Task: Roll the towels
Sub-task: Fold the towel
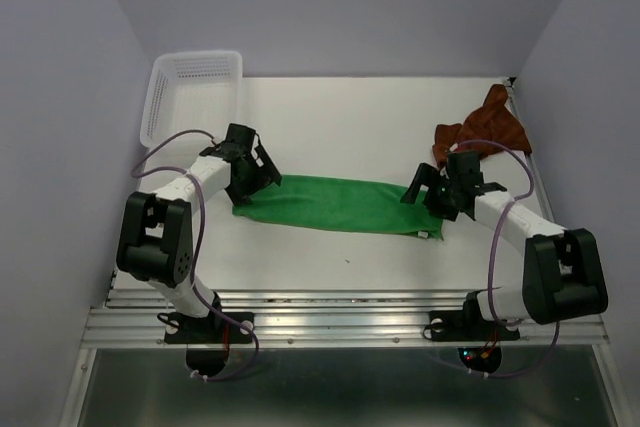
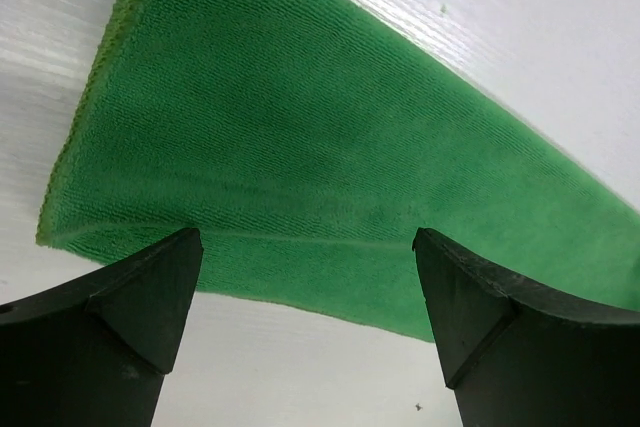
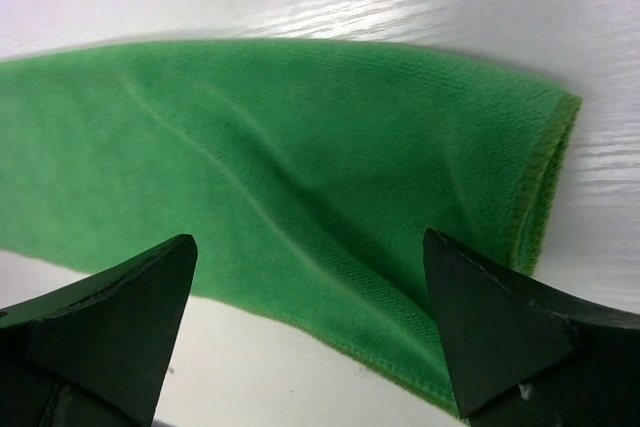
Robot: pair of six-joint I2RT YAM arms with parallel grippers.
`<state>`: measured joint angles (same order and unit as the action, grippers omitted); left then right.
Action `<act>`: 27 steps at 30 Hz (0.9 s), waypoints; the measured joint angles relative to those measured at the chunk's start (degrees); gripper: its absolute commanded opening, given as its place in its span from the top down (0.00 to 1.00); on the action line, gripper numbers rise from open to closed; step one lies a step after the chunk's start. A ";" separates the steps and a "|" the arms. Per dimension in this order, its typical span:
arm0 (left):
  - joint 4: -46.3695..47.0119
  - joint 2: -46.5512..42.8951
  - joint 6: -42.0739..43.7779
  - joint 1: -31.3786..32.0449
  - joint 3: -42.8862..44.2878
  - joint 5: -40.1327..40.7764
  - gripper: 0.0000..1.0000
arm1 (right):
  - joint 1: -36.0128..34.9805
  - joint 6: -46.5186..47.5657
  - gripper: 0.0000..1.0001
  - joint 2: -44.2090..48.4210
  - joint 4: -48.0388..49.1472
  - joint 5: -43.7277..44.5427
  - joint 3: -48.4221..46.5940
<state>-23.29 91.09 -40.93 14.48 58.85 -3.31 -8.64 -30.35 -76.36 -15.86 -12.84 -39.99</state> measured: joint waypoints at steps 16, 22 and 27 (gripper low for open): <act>-1.57 4.63 0.52 -6.86 -1.70 7.32 0.01 | -0.04 1.84 0.00 -10.10 -0.13 18.45 -5.44; -1.46 4.63 1.44 -6.97 -1.70 7.26 0.01 | -0.04 7.74 0.00 -9.86 -0.48 19.12 -5.70; -1.79 4.04 1.44 -6.91 -1.60 7.23 0.01 | 0.00 12.59 0.00 -4.28 -0.66 14.95 -5.73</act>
<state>-25.08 95.13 -39.48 7.57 57.25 3.92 -8.64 -17.76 -80.64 -16.51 2.11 -45.71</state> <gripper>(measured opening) 0.986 0.998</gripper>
